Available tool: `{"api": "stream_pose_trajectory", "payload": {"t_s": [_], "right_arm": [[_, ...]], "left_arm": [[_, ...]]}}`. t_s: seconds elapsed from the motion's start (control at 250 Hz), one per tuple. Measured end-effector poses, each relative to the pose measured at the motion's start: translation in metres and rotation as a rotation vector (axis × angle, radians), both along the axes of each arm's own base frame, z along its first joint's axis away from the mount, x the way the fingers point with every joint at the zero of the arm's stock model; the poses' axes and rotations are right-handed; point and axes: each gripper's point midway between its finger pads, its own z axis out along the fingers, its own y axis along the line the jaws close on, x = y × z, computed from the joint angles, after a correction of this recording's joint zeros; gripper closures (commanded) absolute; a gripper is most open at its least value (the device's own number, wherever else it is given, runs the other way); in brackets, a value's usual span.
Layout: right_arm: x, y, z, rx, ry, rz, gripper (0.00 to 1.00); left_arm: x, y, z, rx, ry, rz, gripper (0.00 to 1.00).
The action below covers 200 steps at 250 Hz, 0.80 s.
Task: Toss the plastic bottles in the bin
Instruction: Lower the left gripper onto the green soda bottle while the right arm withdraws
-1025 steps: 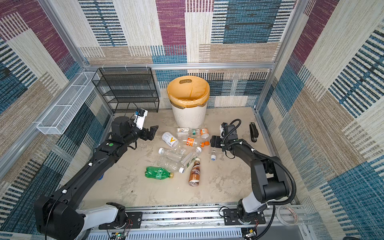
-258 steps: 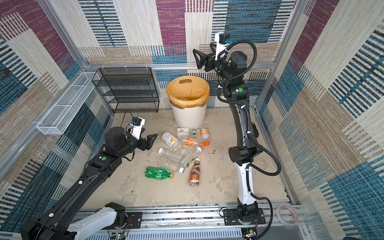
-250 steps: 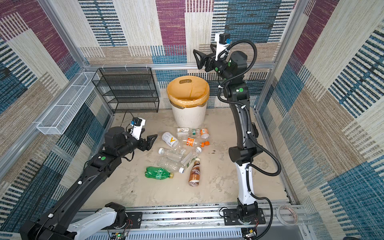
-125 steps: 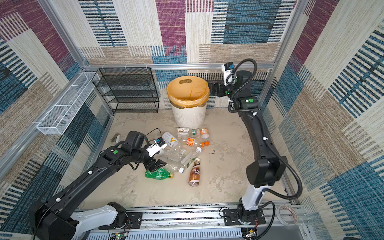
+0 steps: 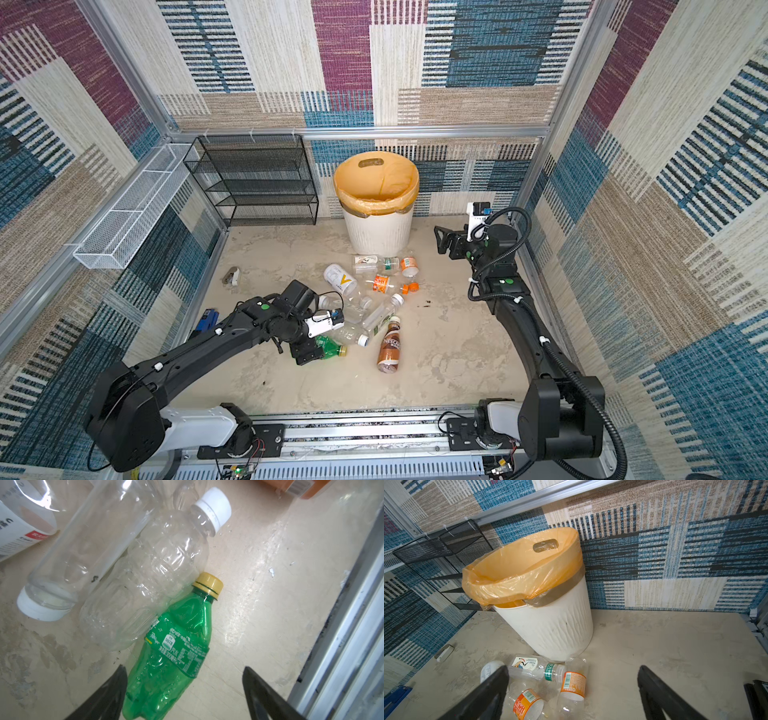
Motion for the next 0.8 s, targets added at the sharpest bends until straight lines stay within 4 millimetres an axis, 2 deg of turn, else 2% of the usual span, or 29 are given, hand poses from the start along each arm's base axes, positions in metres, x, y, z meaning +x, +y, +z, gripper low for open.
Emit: {"api": "stream_pose_trajectory", "payload": {"t_s": [0.22,0.384,0.8], "right_arm": [[0.000,-0.003,-0.007,0.018,-0.019,-0.009,0.04],[0.003,-0.002,-0.014,0.029,-0.013,-0.005,0.04],[0.006,-0.003,-0.023,0.051,-0.005,-0.008,0.04]], "left_arm": [[0.003,0.003,-0.024,0.100,0.033,-0.020,0.17],[0.010,0.003,-0.029,0.141,0.033,-0.027,0.18],[0.006,-0.001,-0.047,0.190,0.059,-0.087,0.22]]}}
